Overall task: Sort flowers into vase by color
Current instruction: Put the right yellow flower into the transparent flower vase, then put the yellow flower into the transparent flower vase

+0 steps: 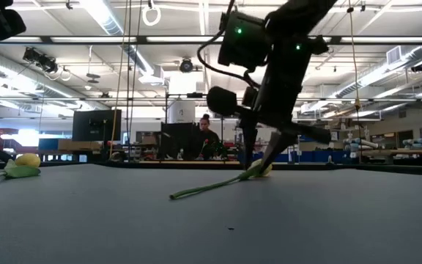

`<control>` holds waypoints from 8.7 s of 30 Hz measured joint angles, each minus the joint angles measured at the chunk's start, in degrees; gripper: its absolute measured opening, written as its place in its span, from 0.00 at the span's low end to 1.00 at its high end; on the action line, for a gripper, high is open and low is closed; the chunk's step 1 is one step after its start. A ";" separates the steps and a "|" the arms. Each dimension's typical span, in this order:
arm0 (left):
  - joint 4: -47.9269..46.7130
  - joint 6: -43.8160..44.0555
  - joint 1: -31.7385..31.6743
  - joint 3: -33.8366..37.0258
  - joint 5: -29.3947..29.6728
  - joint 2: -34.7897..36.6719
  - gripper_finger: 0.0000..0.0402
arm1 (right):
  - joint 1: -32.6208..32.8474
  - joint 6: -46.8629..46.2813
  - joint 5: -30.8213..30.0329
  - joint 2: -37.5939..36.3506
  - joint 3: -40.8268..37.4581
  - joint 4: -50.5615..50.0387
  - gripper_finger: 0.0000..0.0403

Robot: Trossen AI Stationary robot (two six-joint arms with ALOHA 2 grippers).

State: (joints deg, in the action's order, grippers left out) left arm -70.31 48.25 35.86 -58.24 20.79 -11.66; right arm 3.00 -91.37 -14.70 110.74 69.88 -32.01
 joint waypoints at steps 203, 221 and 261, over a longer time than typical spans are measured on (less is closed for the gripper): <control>-6.64 -4.25 -18.93 3.34 -9.07 -10.71 0.50 | -0.60 20.81 12.54 16.09 22.92 39.34 0.36; -7.20 24.22 -27.11 3.47 -7.17 -34.53 0.50 | -4.24 28.57 24.33 12.23 22.98 17.92 0.35; 16.75 54.48 -23.52 21.30 -23.73 -56.33 0.50 | -9.44 47.98 25.09 12.23 23.00 1.44 0.35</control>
State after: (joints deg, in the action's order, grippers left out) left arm -53.56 102.73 12.34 -36.94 -2.94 -67.99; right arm -6.45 -43.38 10.39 122.98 92.88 -30.57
